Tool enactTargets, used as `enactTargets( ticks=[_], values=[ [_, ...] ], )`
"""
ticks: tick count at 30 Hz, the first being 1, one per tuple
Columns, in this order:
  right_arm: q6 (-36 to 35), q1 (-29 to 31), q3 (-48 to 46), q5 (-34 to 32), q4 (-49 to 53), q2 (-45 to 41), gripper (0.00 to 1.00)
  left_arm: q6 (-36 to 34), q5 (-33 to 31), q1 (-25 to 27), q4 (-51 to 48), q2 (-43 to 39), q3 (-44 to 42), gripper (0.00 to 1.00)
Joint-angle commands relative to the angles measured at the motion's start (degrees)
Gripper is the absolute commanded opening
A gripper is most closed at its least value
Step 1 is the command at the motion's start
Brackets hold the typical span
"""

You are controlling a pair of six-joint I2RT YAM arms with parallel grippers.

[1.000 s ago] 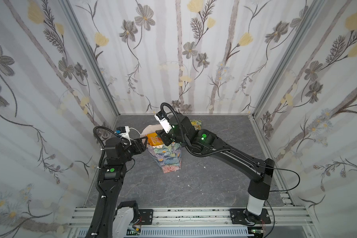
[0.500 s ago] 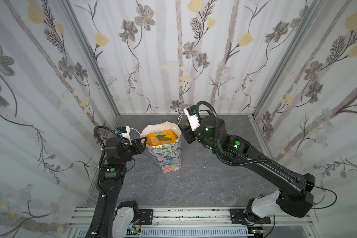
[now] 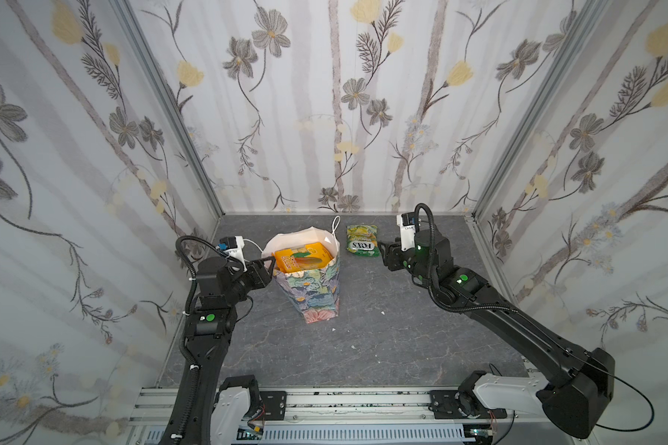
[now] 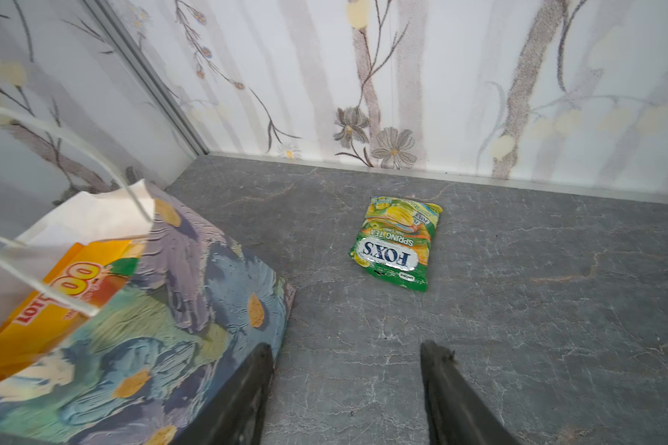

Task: Place the snacks into the paper bag
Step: 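Open the right gripper and move it toward the green Spring Tea packet, then lower the right gripper and close it on the Spring Tea packet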

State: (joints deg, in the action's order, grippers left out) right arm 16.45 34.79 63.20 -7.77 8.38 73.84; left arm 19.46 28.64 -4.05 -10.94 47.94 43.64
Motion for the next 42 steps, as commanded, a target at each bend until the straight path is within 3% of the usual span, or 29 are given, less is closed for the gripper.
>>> enactTargets(
  ticks=[1,7,14,25,42],
  values=[
    [0.0,-2.1,-0.3,3.5,-2.0,2.8,0.67,0.0,0.2,0.0,1.9,-0.2,0.0,0.51],
    [-3.4,-5.4,1.5,7.3,-1.8,12.2,0.73,0.0,0.2,0.0,1.9,-0.2,0.0,0.53],
    [-7.5,-8.6,7.6,9.5,0.2,25.4,0.74,0.1,0.2,0.0,2.0,-0.3,-0.2,0.54],
    [-10.2,-14.5,18.8,19.2,1.8,41.9,0.74,0.1,0.1,0.0,1.9,-0.4,-0.1,0.58],
    [-11.0,-16.0,22.5,22.2,1.9,45.9,0.74,0.1,-0.5,0.0,1.8,-0.7,-0.2,0.60]
  ],
)
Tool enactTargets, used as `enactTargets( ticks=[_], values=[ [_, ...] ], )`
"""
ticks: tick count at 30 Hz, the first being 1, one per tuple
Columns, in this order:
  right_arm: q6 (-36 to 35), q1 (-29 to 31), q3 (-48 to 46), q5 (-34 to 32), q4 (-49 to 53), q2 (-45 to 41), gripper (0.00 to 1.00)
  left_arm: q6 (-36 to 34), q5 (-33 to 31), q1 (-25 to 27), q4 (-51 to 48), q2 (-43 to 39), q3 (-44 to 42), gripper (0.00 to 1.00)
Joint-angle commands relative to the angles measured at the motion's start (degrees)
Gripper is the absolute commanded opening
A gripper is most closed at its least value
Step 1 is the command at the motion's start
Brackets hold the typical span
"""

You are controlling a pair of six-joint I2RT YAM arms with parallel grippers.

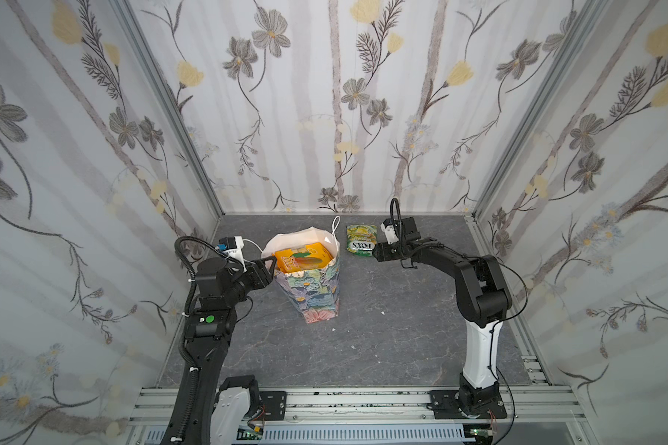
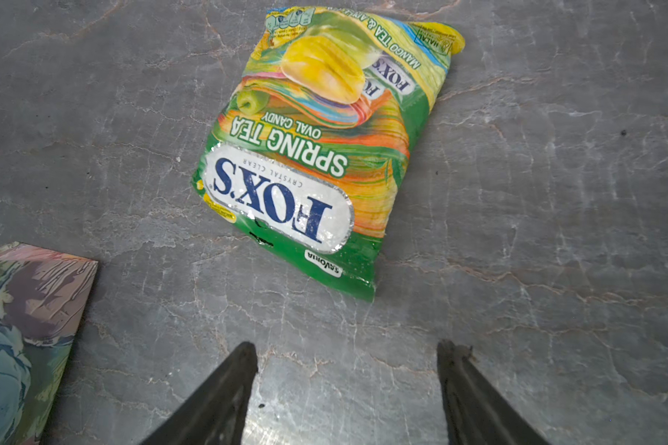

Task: Place the snacks into the paper bag
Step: 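Lower the right gripper and close it on the Spring Tea packet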

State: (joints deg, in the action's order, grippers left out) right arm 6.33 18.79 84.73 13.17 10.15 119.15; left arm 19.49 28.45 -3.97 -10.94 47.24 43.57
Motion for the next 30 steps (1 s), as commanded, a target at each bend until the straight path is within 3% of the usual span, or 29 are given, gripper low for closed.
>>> enactTargets(
  ticks=[1,23,30],
  values=[
    [-0.9,-0.1,1.3,1.6,0.2,1.0,0.74,0.0,-0.3,-0.1,1.8,0.1,0.0,0.60],
    [1.8,-0.2,10.8,7.0,0.9,11.4,0.71,-0.1,-1.0,-0.1,1.4,0.2,0.0,0.62],
    [4.0,-0.2,11.0,8.9,-0.8,12.6,0.42,-0.2,-1.0,-0.1,1.4,-0.2,0.0,0.62]
  ],
)
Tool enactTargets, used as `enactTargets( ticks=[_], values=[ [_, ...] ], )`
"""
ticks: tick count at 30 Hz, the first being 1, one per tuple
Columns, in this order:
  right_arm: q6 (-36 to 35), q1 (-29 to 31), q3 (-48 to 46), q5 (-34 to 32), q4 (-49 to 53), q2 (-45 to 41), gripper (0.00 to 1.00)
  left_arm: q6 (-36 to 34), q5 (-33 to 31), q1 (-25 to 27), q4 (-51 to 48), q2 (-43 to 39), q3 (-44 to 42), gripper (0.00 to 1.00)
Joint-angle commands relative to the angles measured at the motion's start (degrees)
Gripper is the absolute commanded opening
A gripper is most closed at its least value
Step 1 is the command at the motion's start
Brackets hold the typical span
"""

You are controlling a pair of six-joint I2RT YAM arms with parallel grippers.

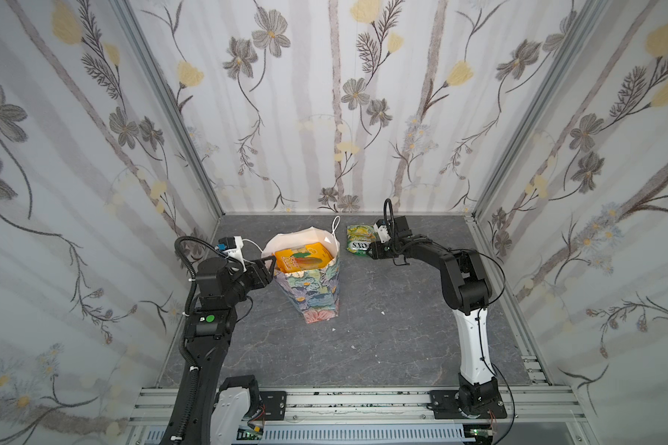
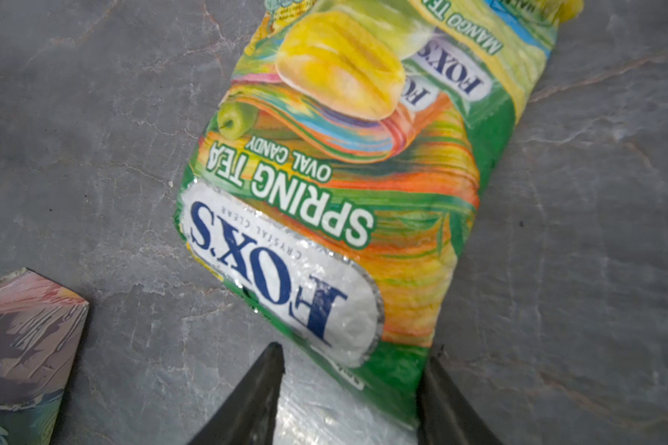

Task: Place the snacks into the paper bag
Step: 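Lower the right gripper and close it on the Spring Tea packet, then lift the Spring Tea packet and carry it over the bag opening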

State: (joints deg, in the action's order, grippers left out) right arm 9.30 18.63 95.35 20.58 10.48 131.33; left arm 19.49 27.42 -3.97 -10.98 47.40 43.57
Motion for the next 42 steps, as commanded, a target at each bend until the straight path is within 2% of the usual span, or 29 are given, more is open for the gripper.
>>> enactTargets(
  ticks=[1,3,5,12,24,35,42],
  values=[
    [1.2,0.0,0.4,1.7,-1.1,0.4,0.33,-0.1,0.1,-0.1,1.5,-0.4,-0.1,0.62],
    [1.5,0.0,0.3,1.9,-1.5,0.3,0.14,-0.2,0.1,-0.1,1.5,-0.5,-0.1,0.62],
    [1.7,0.0,0.0,2.0,-1.7,0.1,0.00,-0.1,0.1,0.0,1.6,-0.7,-0.3,0.62],
    [2.7,0.0,-3.9,3.1,-3.6,-4.5,0.00,-0.1,0.0,-0.1,1.6,-0.8,-0.2,0.62],
    [3.7,2.5,-11.7,2.7,-4.8,-22.7,0.00,-0.2,-0.3,-0.1,1.6,-0.9,-0.2,0.62],
    [2.9,6.4,-10.1,-1.5,-3.0,-31.9,0.00,-0.2,-0.4,-0.1,1.7,-0.7,-0.2,0.62],
    [0.4,11.2,-0.4,-5.2,3.3,-33.0,0.00,-0.2,-0.5,-0.1,1.6,-1.2,-0.2,0.62]
  ],
)
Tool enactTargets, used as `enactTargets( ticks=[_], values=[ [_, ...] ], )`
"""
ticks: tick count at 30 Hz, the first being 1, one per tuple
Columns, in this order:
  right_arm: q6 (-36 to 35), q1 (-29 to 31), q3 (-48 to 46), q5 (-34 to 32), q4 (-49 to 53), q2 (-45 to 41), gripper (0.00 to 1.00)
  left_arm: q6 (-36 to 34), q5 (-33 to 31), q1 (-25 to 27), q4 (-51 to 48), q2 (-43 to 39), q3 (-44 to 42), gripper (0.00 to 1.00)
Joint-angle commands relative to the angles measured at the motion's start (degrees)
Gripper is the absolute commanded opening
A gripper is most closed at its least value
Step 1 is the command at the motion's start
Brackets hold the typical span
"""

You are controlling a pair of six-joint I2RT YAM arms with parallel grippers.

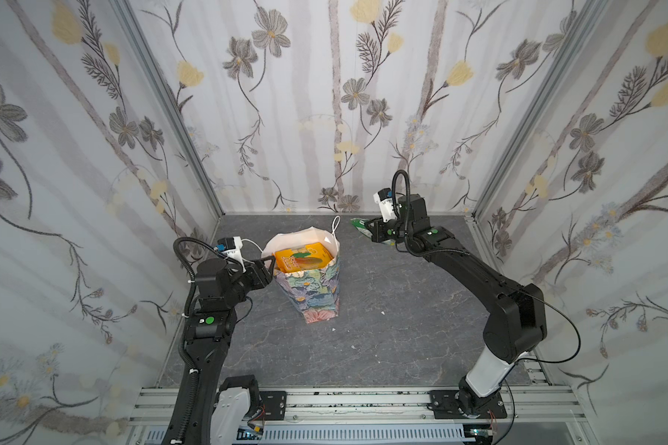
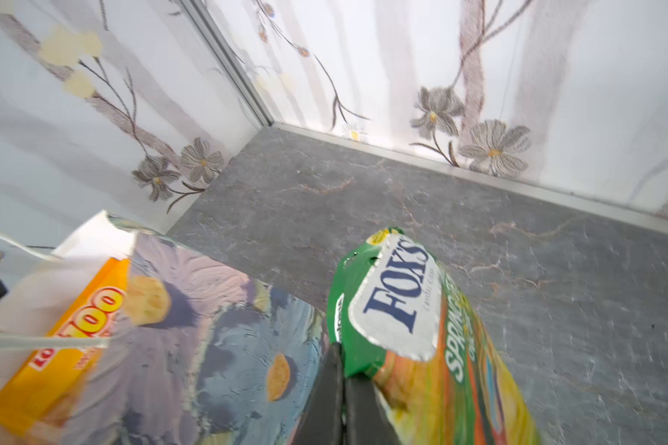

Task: Place the snacks into the paper bag
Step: 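Lift the Spring Tea packet and carry it over the bag opening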

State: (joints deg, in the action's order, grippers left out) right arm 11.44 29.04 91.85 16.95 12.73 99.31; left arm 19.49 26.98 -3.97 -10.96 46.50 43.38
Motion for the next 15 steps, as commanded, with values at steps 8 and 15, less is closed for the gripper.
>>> enactTargets(
  ticks=[8,15],
  values=[
    [-1.7,2.8,11.1,-4.2,4.9,-1.7,0.00,-0.1,0.2,-0.1,1.6,-0.5,-0.2,0.62],
    [-1.7,4.7,18.4,-4.4,8.5,-1.5,0.00,-0.2,0.4,-0.1,1.6,-0.6,-0.2,0.62]
  ],
)
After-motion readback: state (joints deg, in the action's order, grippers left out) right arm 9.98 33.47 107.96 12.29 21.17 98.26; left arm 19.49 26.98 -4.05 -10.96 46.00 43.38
